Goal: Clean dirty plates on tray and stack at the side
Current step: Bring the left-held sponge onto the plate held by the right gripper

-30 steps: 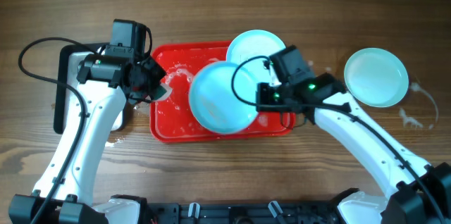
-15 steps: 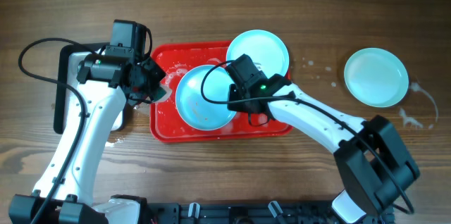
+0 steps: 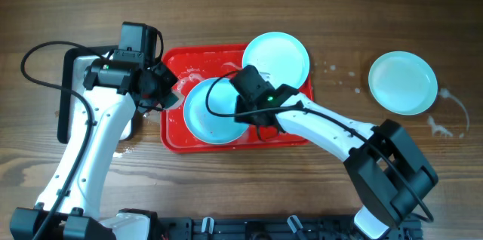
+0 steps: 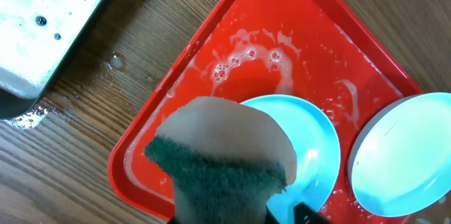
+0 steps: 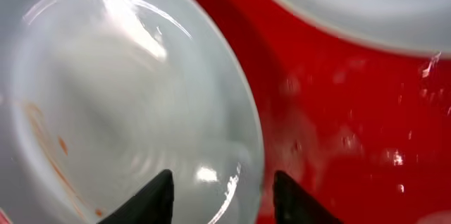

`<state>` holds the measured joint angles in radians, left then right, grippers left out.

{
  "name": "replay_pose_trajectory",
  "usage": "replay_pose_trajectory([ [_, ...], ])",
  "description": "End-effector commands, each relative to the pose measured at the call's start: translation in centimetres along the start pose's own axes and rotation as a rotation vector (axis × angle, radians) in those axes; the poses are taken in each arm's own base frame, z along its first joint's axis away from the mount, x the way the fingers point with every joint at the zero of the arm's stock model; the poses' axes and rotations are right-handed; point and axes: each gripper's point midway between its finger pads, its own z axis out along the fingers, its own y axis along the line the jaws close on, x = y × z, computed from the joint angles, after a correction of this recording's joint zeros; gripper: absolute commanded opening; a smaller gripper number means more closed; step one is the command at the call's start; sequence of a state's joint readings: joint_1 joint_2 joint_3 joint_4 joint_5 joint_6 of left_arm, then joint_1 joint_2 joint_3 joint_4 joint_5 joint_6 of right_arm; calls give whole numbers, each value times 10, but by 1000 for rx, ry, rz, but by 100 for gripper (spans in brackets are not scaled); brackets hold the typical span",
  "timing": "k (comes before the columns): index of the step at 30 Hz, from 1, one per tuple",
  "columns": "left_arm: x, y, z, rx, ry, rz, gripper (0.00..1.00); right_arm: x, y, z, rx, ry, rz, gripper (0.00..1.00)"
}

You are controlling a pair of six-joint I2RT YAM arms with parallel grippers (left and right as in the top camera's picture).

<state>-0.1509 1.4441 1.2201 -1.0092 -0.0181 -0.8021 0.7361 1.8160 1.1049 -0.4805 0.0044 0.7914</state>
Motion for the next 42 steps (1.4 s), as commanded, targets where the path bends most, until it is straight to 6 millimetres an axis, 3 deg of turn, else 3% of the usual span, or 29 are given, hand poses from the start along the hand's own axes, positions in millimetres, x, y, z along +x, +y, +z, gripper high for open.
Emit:
replay_pose_trajectory([
  [1,2,3,6,-19,6,17,4,-34,12,-6,-3,-131,-158,58],
  [3,2,3,6,-19,6,17,4,-40,20,-7,-43,-145,-239,56],
  [7,2,2,6,-18,5,17,4,-44,2,5,23,-130,-367,49],
  [14,2,2,6,-17,4,17,4,-44,-9,19,40,-101,-389,41],
  [18,1,2,6,-16,3,17,4,-35,-2,33,-17,-61,-393,36],
  [23,2,2,6,-17,4,17,4,-35,-3,39,-14,-59,-279,33],
  [25,2,2,6,-17,4,17,4,-32,-5,44,-10,-48,-202,27],
  [28,2,3,6,-20,7,17,4,-23,-13,50,15,-9,-94,4],
  [30,4,5,7,-26,12,18,4,-17,-17,50,32,13,-3,4],
  [37,39,6,45,-33,52,139,4,-14,-8,50,-18,40,0,4],
  [42,52,-6,88,-9,39,390,4,-14,-2,50,-45,43,-29,4],
])
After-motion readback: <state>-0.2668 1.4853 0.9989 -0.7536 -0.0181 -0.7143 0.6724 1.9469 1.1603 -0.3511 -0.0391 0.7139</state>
